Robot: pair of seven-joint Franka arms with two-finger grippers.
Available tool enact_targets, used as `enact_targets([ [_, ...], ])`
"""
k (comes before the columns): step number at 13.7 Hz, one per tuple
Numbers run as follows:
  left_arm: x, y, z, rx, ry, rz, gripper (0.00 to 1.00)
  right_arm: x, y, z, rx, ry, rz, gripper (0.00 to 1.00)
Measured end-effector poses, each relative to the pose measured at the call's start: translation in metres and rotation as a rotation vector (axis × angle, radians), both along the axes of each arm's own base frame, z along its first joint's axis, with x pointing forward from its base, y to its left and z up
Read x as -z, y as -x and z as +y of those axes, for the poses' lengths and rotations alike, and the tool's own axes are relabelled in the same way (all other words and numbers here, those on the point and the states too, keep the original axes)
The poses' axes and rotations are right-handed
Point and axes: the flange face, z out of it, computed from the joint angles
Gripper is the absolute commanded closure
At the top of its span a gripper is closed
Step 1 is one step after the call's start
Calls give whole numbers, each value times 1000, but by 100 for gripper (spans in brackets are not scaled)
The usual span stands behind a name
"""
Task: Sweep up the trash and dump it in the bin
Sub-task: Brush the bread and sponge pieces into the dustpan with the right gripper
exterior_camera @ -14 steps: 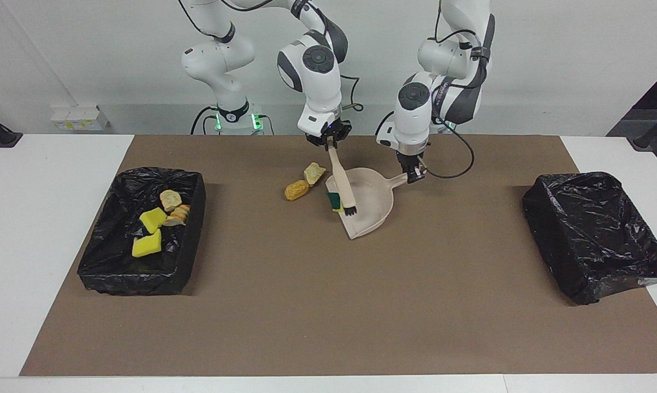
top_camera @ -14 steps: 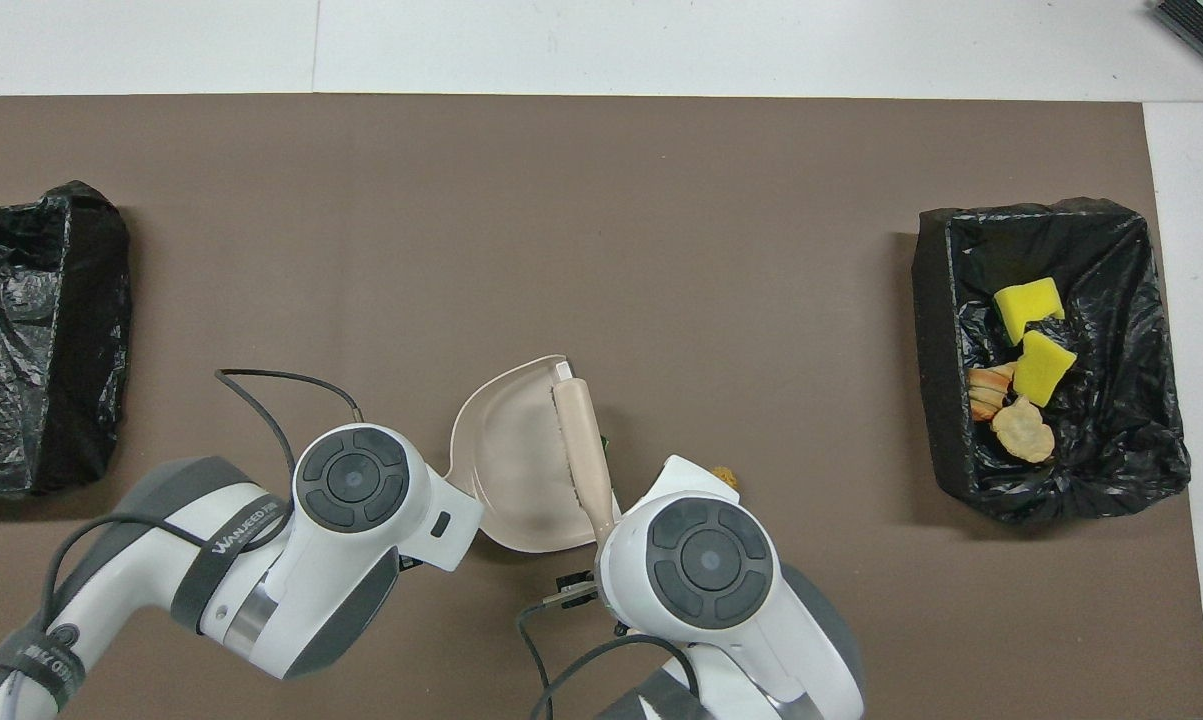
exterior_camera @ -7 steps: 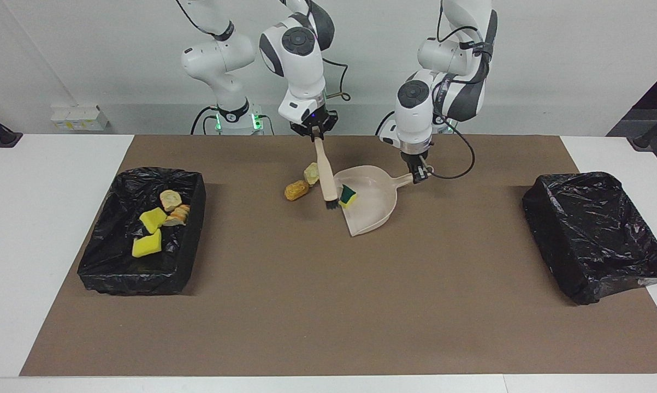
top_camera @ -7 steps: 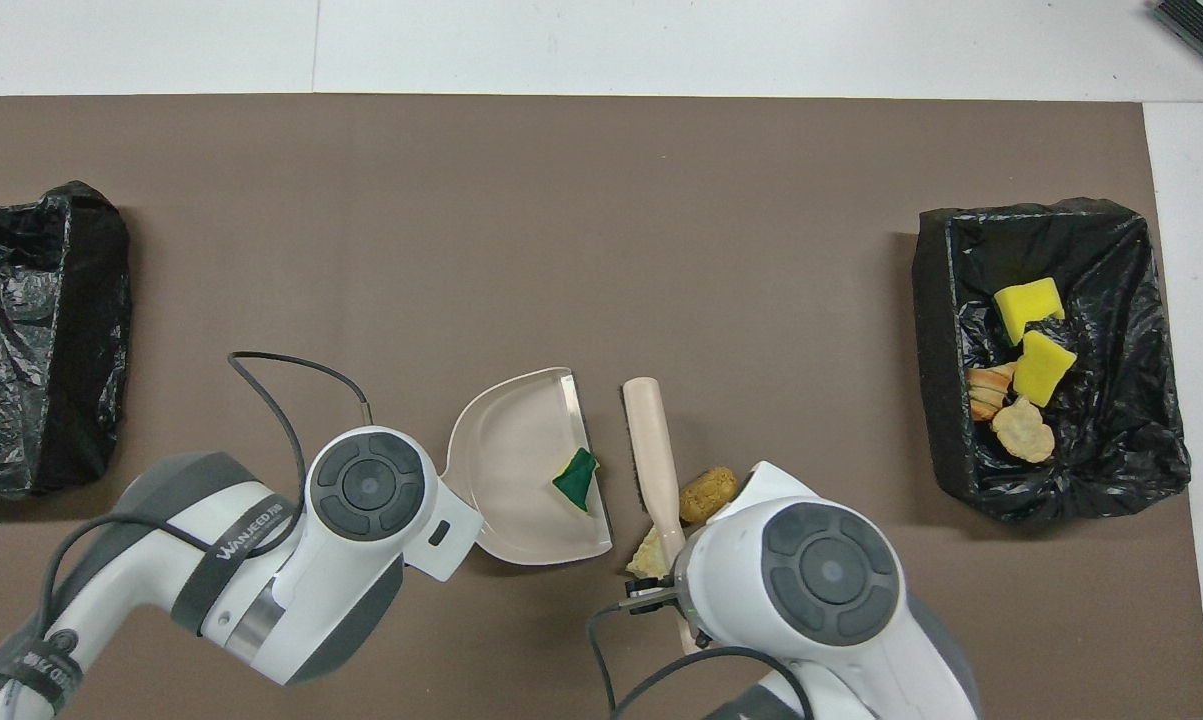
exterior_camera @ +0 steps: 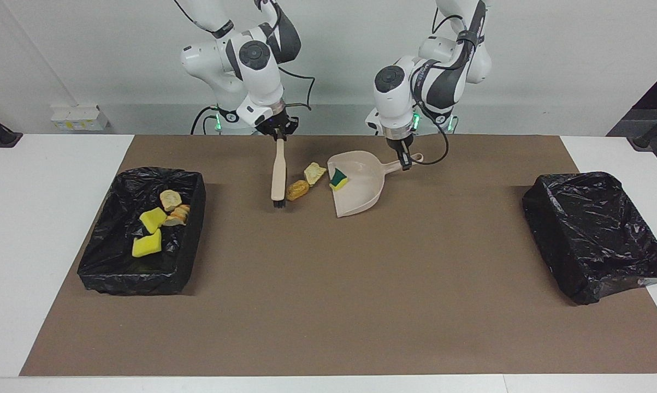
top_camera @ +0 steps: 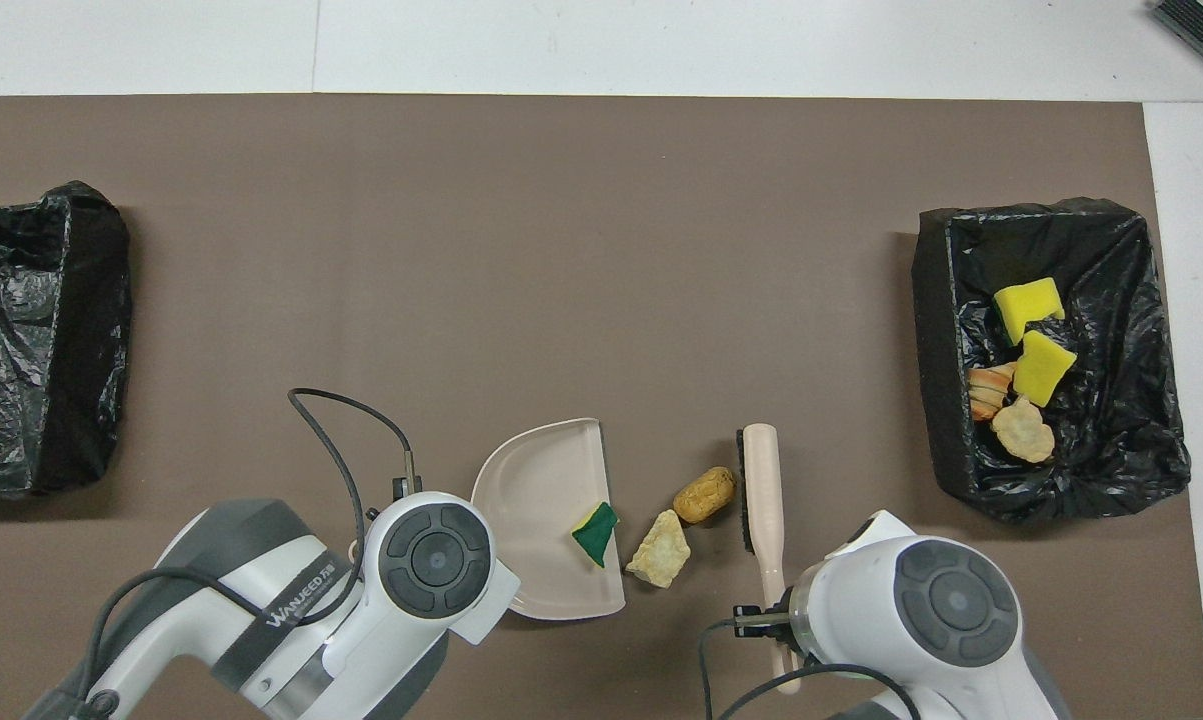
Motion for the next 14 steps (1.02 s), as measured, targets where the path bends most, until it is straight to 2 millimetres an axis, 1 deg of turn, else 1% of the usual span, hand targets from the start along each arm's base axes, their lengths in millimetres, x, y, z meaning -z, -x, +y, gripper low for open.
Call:
enact_targets([
  [1,2,6,-4,-14,-4,-6,100,5,3,-3,3,5,8,100],
  [4,6,25,-22,-47,-12,-30,100,17,-2,-18,30,10,24,100],
  [5,7,27,-25,-52,-12,-34,100,27,-4,-16,25,9,23,100],
  [6,7,28,-27,-55,-8,-39,100,37,-5,-7,6,7,16,100],
  [7,7,28,-28,-56,0,-44,100,46,-4,7,-19,2,8,100],
  [9,8,27,-29,-56,5,-48,100,55,2,38,-69,-11,2,100],
  [10,10,27,-29,-56,4,-47,100,54,6,54,-88,-30,5,100],
  [12,13,27,-29,-59,3,-45,100,44,11,84,-119,-73,5,100],
  [14,14,27,-29,-60,3,-45,100,32,7,106,-136,-108,-5,100],
])
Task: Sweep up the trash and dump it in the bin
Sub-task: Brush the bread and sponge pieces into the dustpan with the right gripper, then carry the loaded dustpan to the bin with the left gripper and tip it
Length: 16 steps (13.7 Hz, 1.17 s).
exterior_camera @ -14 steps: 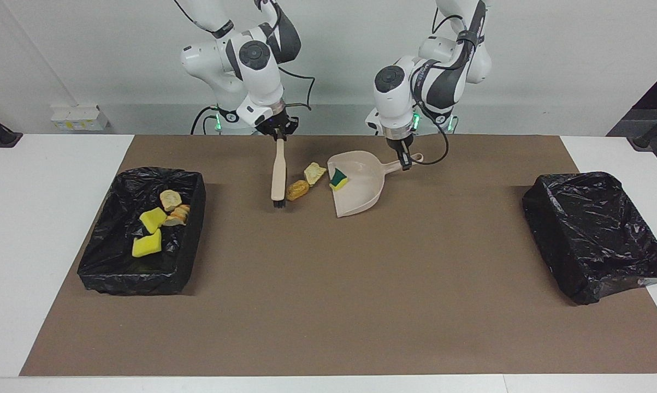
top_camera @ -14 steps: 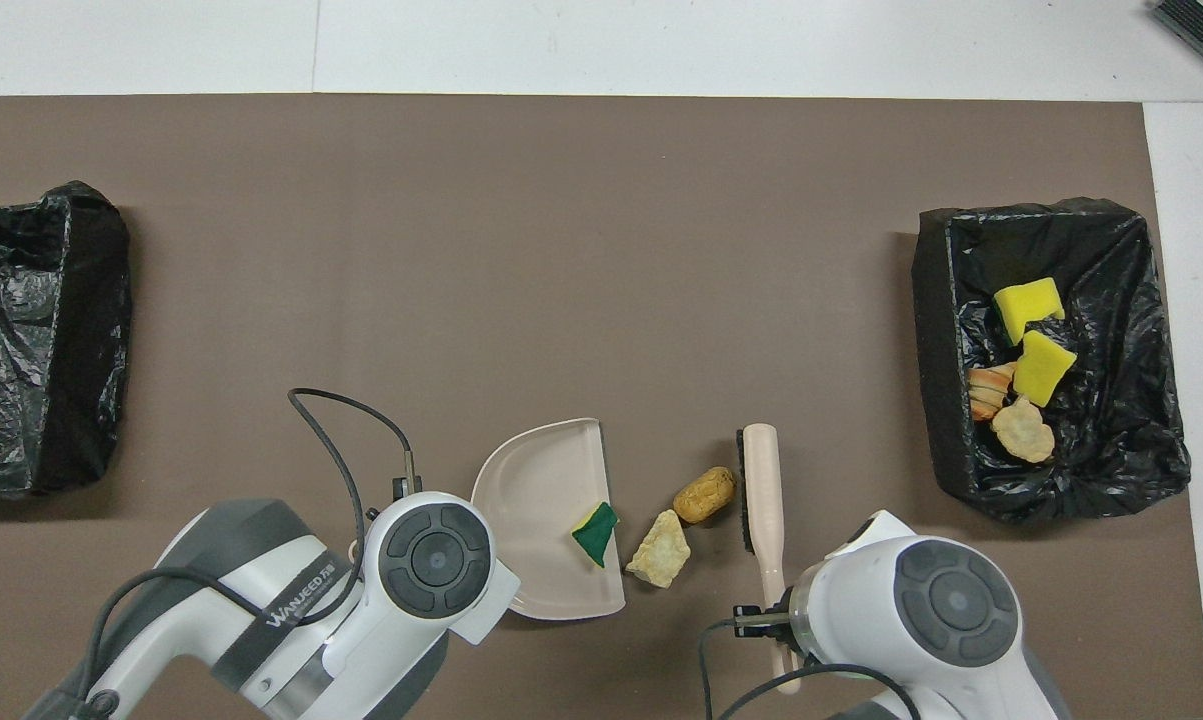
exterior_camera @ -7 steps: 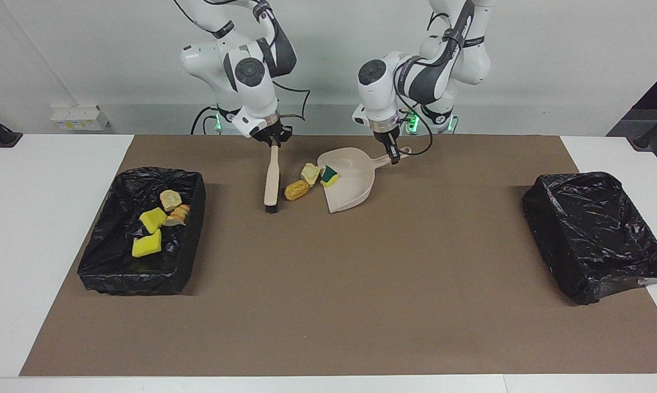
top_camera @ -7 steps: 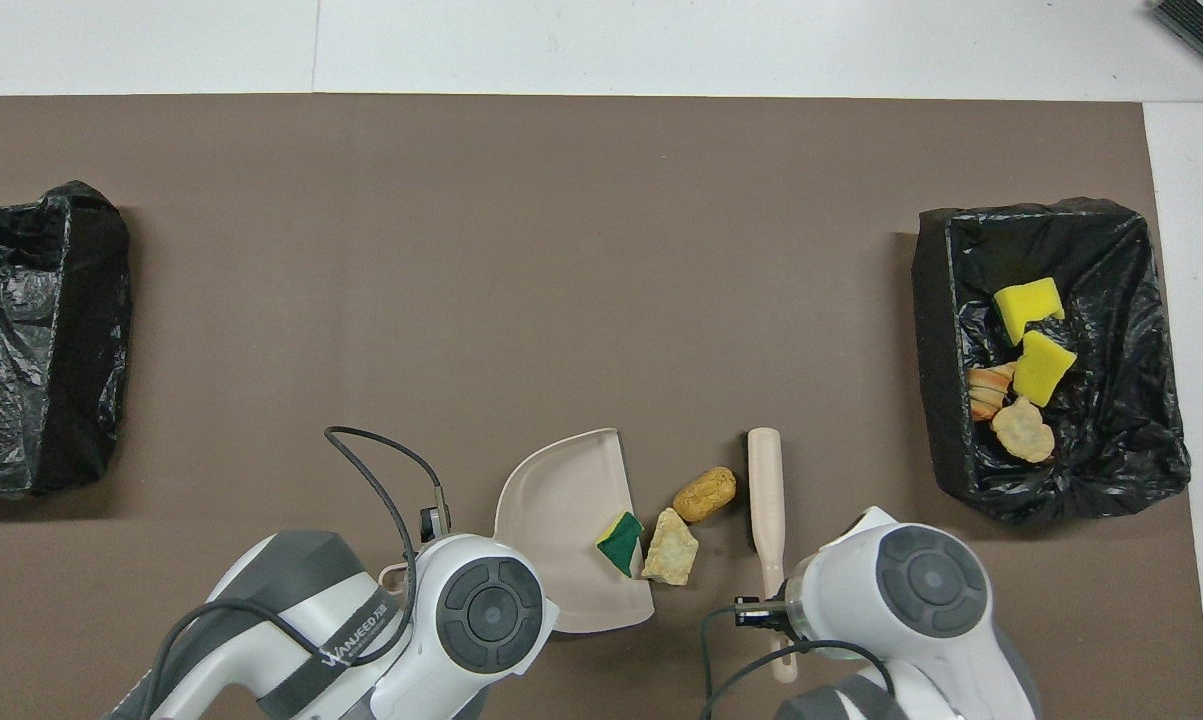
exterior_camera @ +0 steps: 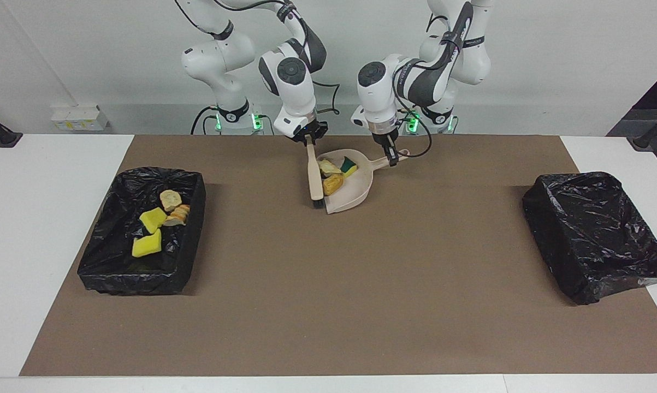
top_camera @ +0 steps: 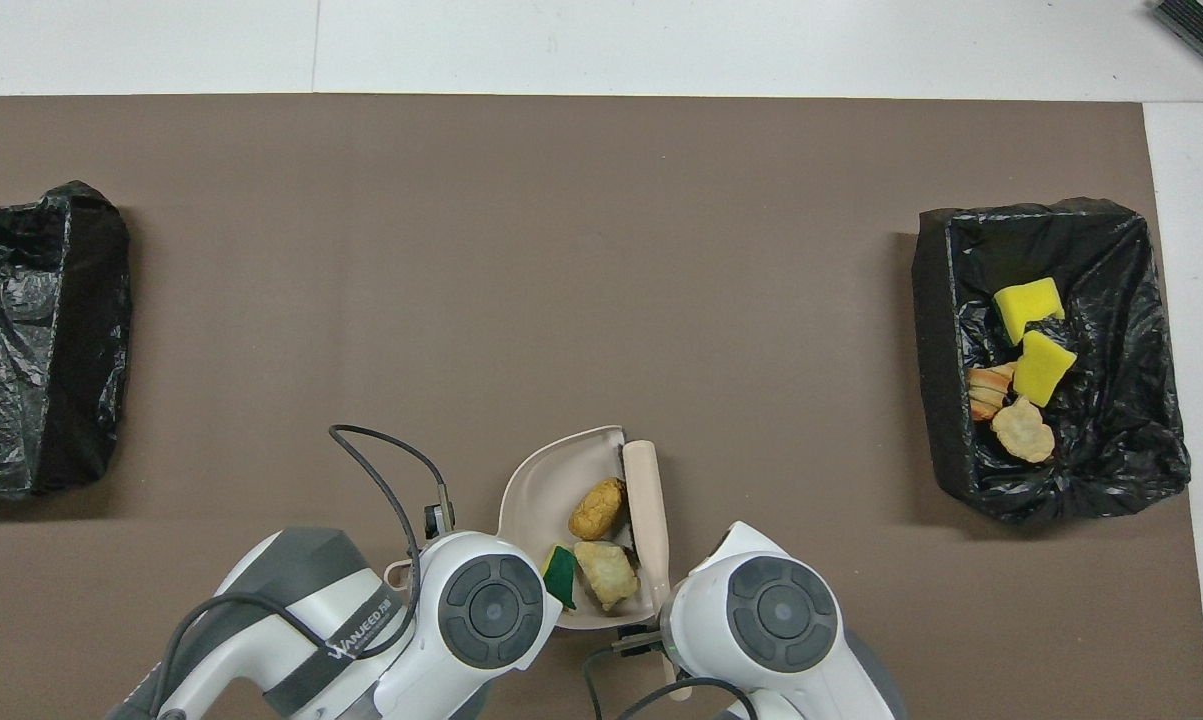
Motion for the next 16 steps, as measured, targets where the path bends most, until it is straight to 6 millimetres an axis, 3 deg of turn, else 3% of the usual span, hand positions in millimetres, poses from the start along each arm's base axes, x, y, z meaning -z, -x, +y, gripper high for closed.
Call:
enact_targets([
  [4,0,-3,2,-8,5,-3,100,-13,-10,21,6,-24,-15,100],
  [8,-1,-23,23,-34,25,-6,100,-34,-19,18,23,-52,-48,100],
  [12,6,-47,64,-9,92,-34,100,-59,-29,-3,68,-68,-74,100],
  [16,-10,-80,120,20,162,-30,100,-74,-30,-10,89,-71,-80,100],
])
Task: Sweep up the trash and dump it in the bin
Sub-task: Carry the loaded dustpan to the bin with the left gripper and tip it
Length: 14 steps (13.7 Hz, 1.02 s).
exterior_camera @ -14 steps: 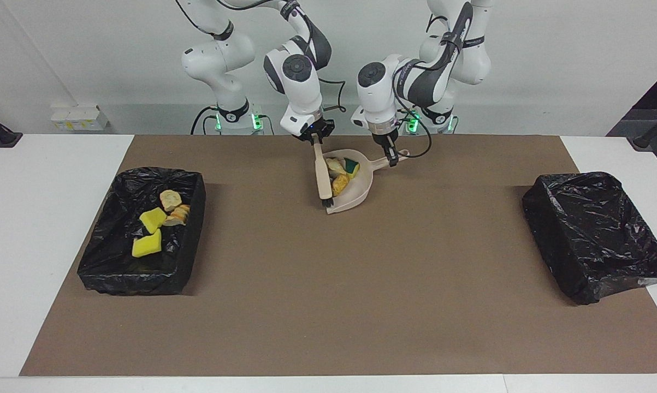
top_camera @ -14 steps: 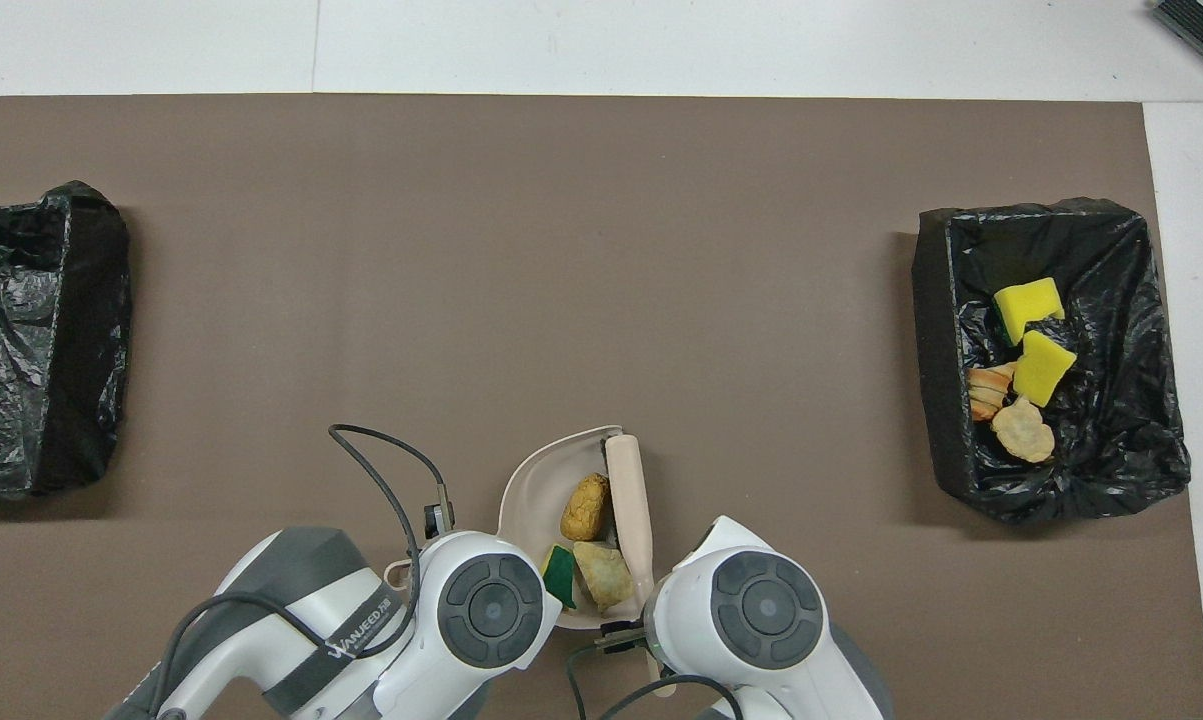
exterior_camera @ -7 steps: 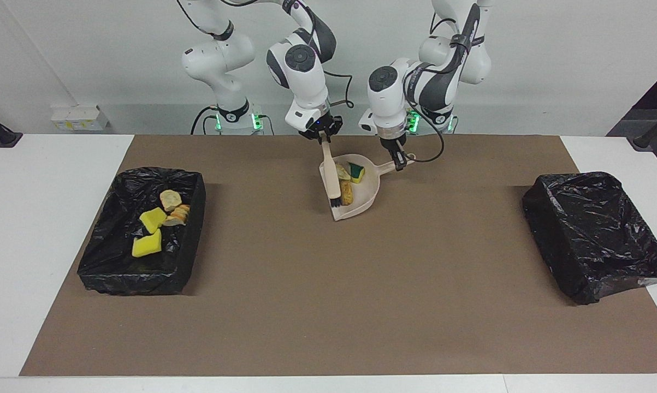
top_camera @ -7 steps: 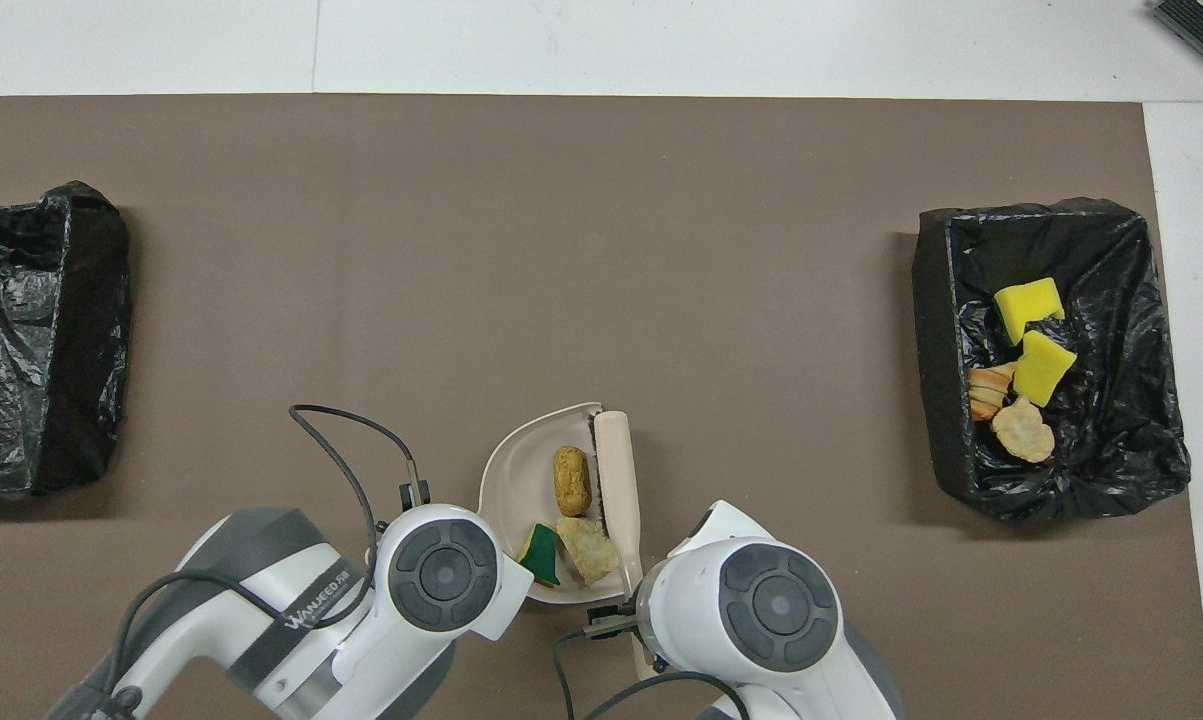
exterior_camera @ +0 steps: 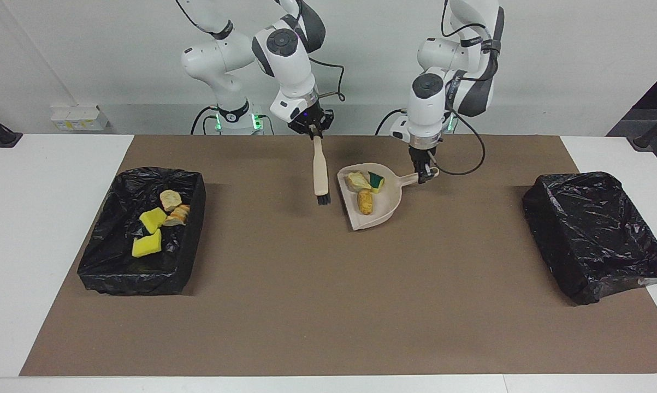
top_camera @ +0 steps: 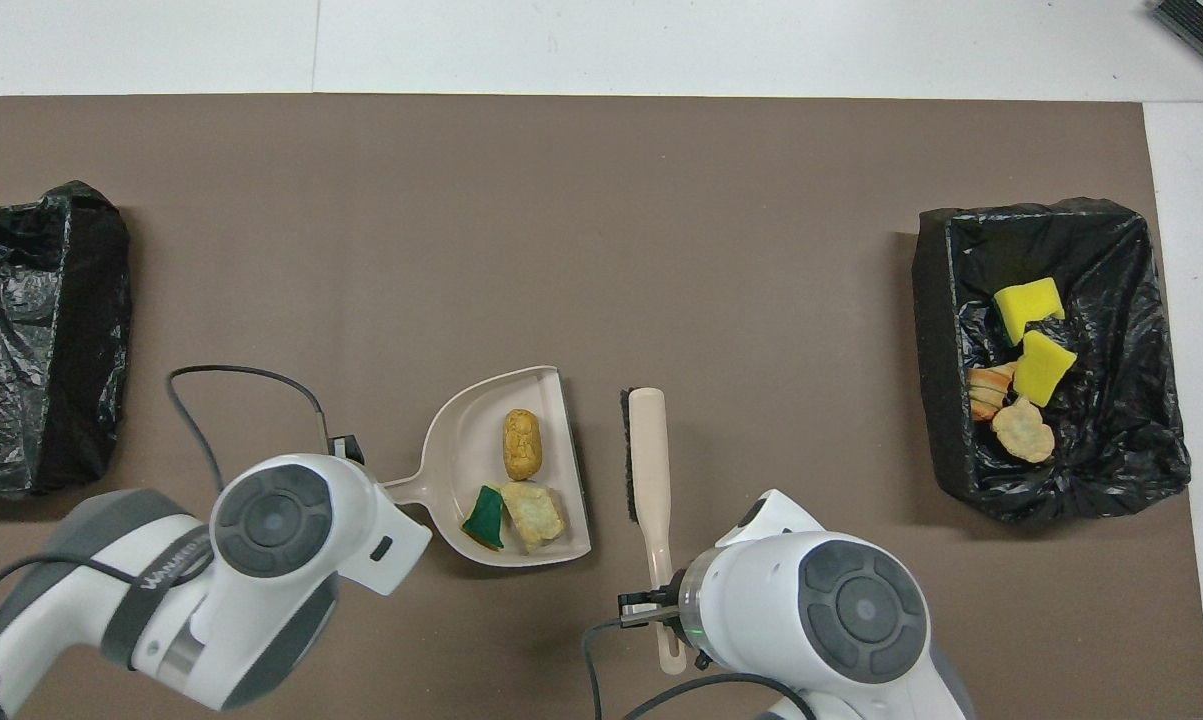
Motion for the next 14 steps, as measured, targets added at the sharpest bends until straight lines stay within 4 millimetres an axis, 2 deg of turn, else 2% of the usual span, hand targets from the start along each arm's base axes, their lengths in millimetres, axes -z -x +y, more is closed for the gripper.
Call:
enact_targets([
  [3,-30,-31,55,41,81,-19,100,-10,-2,11,53,-2,-3,100],
  [6,-59,-57,90,85,111,-55,100,-5,13,54,97,18,34,100],
  [8,-79,-81,117,108,117,-41,100,12,33,93,82,56,48,100],
  [11,-114,-130,173,129,133,-24,100,44,57,146,46,149,39,100],
  [14,-145,-167,219,116,125,4,100,81,77,183,43,186,37,100],
])
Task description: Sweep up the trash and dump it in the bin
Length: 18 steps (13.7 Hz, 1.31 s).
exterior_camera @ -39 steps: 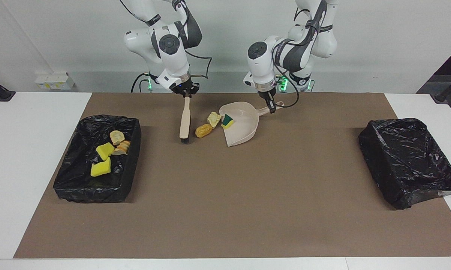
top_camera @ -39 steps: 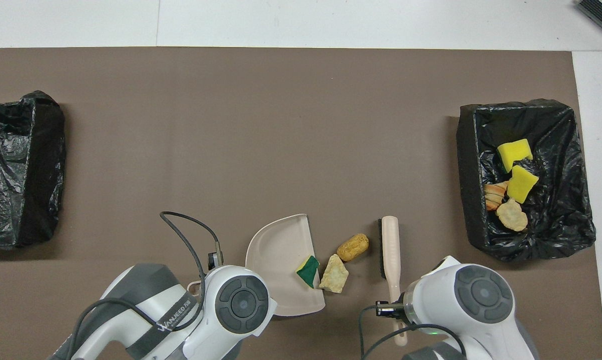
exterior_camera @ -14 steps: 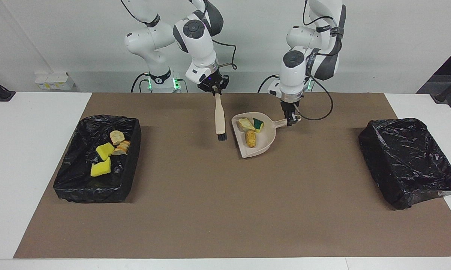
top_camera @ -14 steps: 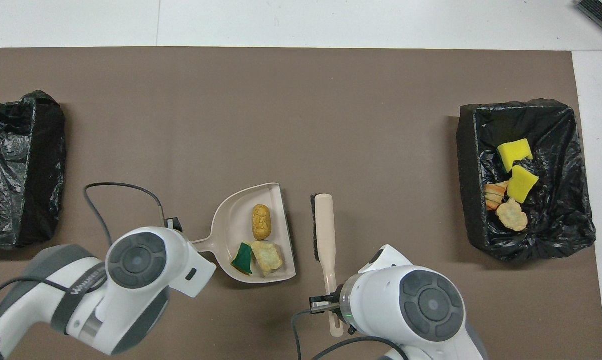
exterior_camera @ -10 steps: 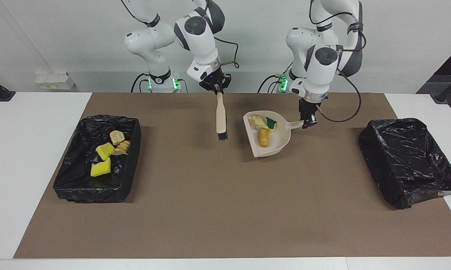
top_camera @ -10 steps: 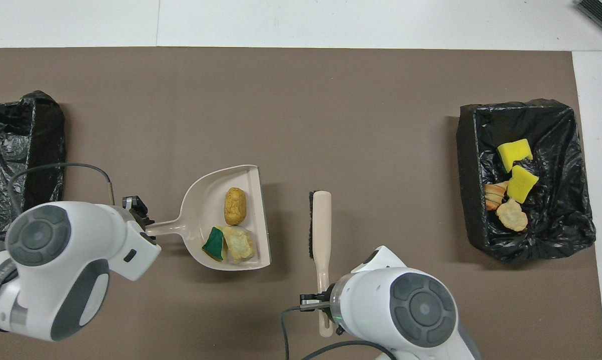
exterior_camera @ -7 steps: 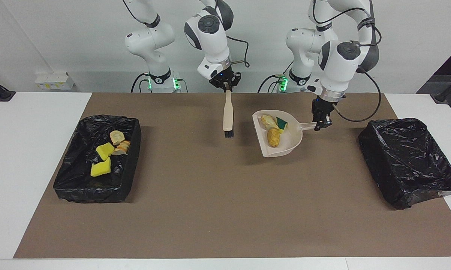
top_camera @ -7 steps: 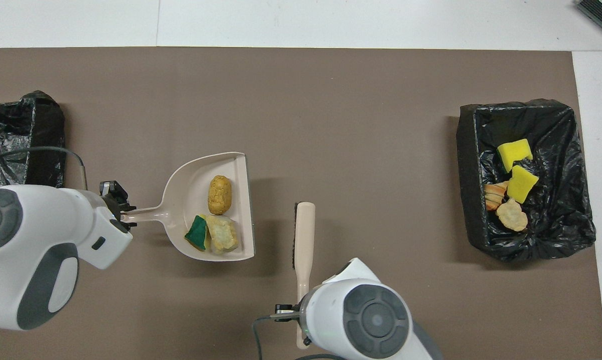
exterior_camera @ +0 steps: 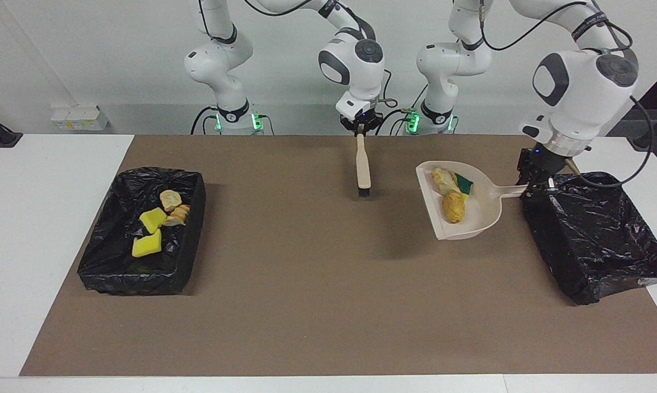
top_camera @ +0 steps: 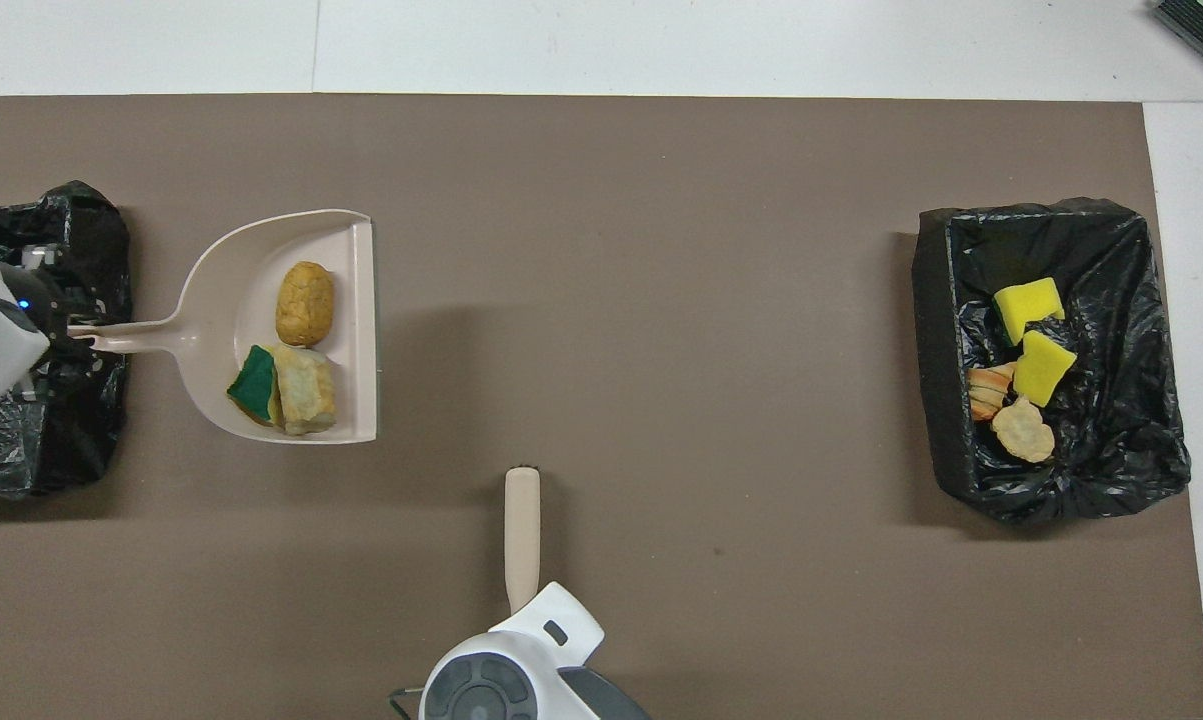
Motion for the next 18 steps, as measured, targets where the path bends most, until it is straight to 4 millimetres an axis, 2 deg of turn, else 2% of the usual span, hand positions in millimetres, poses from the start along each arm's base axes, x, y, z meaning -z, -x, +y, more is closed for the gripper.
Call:
enact_targets([
  [2,-8,-14,40,-7,-34,17,100,7,4,10,-5,6,6,100],
  [4,-11,-21,84,7,-68,14,100,5,2,11,-4,3,3,100],
  [7,-12,-18,146,24,-135,21,100,5,0,10,0,3,2,100],
  [10,-2,-15,226,46,-158,29,100,15,-1,9,2,17,15,98],
  [11,2,-15,252,58,-180,31,100,17,-1,10,2,19,16,89],
  [13,3,-18,282,82,-280,36,100,16,-2,11,2,17,15,51],
  [14,-1,-22,287,103,-344,27,100,16,-2,11,2,16,15,26],
  [17,-15,-38,284,154,-565,-8,100,12,-9,10,8,11,4,22],
  [18,-16,-42,280,136,-637,-7,100,7,-14,11,11,5,-8,13],
])
